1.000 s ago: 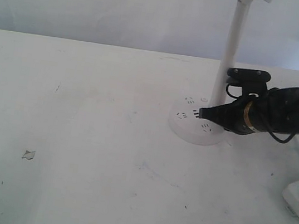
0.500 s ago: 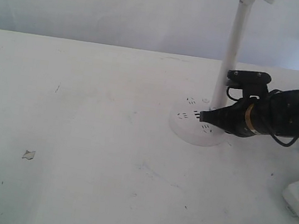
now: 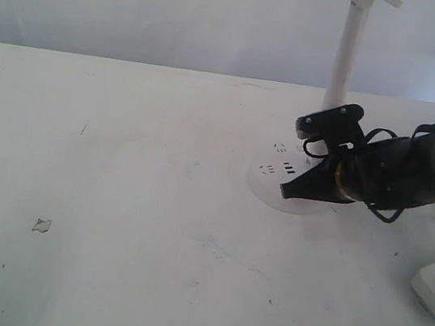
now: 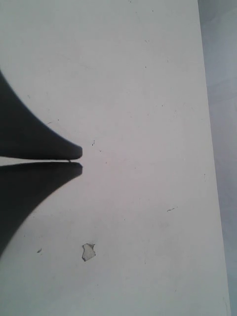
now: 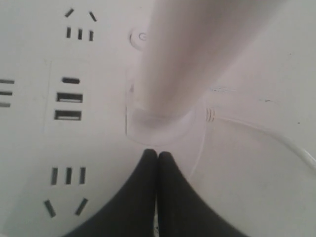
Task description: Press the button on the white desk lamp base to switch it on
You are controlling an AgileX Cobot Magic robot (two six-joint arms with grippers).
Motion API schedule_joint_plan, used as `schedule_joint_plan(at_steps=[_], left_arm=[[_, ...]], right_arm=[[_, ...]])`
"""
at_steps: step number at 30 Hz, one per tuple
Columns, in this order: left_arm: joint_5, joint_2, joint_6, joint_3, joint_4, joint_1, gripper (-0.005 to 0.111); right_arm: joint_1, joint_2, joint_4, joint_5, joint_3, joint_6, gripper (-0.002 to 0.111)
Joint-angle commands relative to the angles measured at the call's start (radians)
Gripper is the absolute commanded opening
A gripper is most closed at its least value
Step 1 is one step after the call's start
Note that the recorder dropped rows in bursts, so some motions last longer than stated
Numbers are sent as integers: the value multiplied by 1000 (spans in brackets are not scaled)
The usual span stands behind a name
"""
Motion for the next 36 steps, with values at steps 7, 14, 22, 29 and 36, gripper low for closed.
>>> schedule_joint_plan(at_steps=[7,14,22,29,36], left_arm=[[-6,-5,-2,-3,-8,0,1],[-6,-5,-2,-3,-8,0,1],[-6,-5,-2,-3,-8,0,1],[-6,-5,-2,-3,-8,0,1],[-6,-5,-2,-3,-8,0,1]], right_arm=[[-5,131,318,-55,67,-219,0],[-5,62,318,-90,57,-219,0],[-5,-59,318,-162,29,-217,0],[-5,-62,318,-154,14,-215,0],[-5,-68,335,-189,-26,-209,0]])
